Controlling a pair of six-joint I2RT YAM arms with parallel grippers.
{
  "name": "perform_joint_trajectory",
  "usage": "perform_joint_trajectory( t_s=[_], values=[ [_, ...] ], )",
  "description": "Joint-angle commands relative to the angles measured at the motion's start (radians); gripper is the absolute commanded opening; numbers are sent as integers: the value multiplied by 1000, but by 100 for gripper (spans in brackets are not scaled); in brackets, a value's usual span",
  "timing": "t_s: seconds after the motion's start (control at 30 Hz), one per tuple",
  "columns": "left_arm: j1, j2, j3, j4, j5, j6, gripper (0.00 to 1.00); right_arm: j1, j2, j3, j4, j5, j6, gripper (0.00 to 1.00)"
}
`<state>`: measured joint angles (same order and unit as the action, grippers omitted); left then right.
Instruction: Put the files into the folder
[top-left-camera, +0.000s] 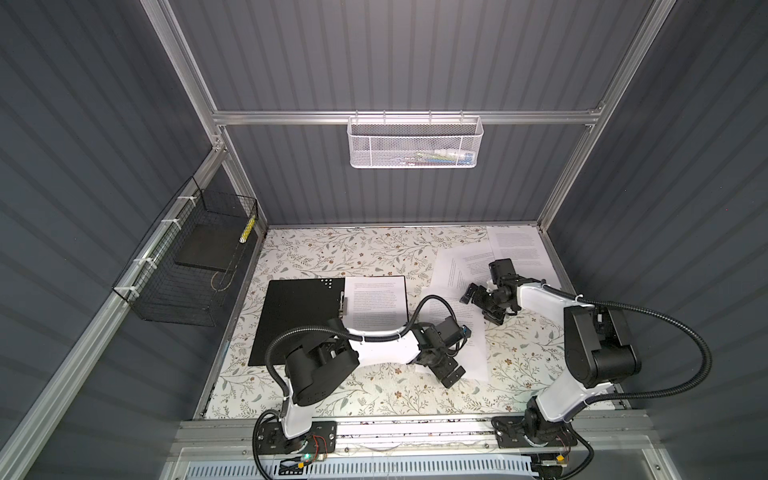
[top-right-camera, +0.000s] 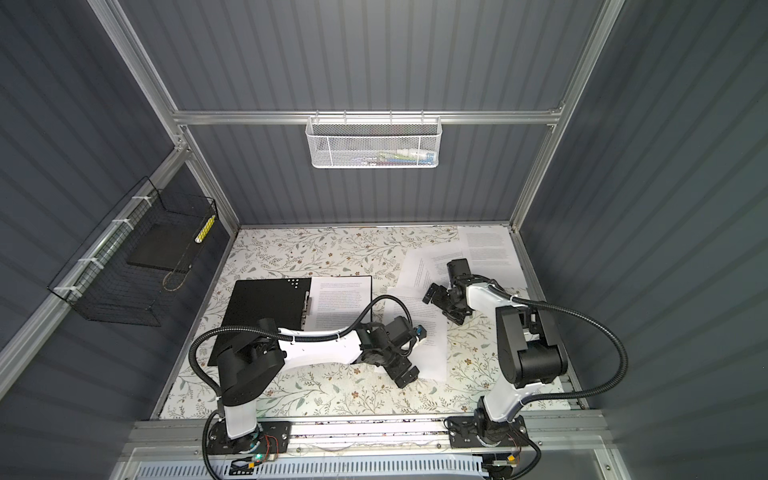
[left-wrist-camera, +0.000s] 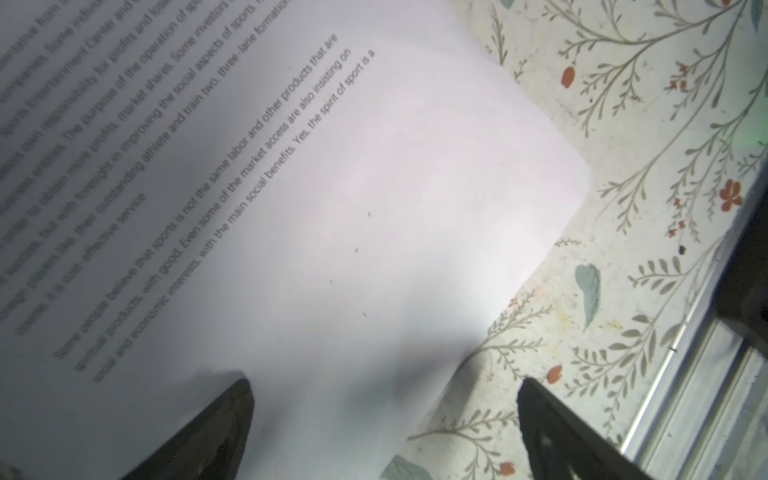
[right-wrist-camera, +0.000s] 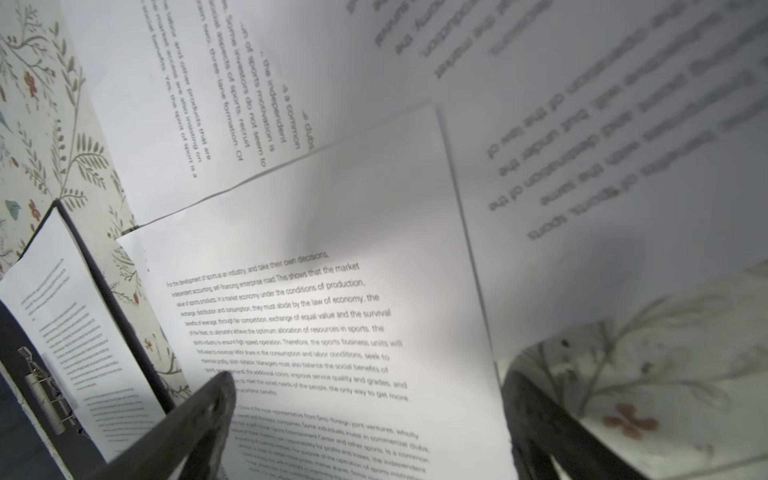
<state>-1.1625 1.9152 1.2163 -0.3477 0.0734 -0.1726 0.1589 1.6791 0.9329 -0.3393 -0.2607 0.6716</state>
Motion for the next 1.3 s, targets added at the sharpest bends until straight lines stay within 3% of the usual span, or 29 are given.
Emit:
perform_joint_trajectory(
  t_s=[0.0,0.13,0.37,0.57,0.87,1.03,1.27],
  values=[
    [17,69,-33,-134,2,9,100,8,18,-73,-2,-111,-3,99],
    [17,88,-34,-113,-16,19,100,8,-22,-140,61,-199,3,99],
    [17,123,-26,-77,-46,45,100,8,-131,-267,129,-255,35,99],
    [17,165,5,-83,-58,59,100,5,-253,-359,148,-273,43,99],
    [17,150,-11,-78,-71,53,100,-39,-448,-457,162,-211,29,99],
    [17,133,-27,-68,-67,53,100,-80,-432,-465,249,-302,17,99],
    [17,130,-31,-65,-65,51,100,-96,-386,-450,279,-288,13,81]
  ],
)
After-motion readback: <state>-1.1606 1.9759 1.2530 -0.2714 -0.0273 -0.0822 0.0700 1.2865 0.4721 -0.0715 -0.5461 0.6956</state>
